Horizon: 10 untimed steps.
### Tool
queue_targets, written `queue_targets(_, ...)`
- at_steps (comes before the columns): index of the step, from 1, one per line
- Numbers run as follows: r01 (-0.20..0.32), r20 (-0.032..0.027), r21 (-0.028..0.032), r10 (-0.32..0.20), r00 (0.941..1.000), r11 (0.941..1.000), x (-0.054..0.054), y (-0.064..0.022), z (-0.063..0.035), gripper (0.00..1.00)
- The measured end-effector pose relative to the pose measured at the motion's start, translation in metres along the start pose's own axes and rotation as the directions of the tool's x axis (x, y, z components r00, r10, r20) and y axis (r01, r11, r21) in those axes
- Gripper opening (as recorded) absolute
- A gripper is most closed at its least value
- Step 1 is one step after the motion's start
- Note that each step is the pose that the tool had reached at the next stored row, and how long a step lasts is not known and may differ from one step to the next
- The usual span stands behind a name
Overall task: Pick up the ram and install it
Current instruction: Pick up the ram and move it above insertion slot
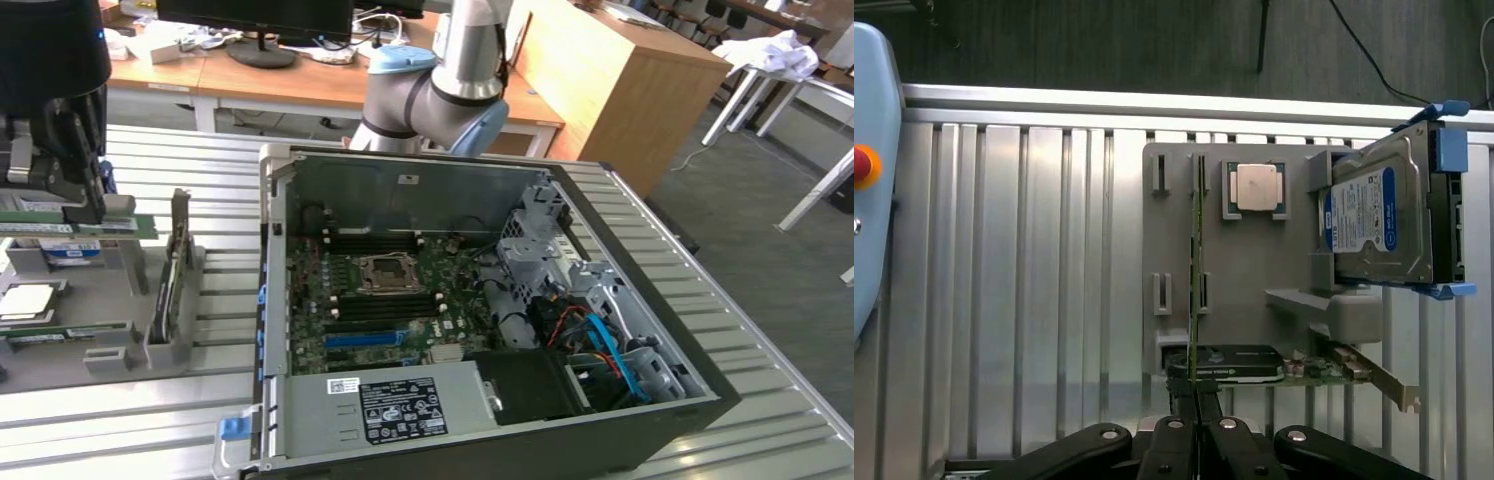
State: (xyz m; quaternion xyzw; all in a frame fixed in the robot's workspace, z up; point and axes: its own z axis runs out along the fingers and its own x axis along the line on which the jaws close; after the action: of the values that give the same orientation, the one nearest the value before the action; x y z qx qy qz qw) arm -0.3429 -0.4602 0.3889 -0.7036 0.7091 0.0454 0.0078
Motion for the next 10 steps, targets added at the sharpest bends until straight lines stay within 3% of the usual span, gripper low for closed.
queue_targets(10,0.0,0.0001,0.0,0.0,1.0,1.0,-0.0003,0.0002,-0.0044,0.12)
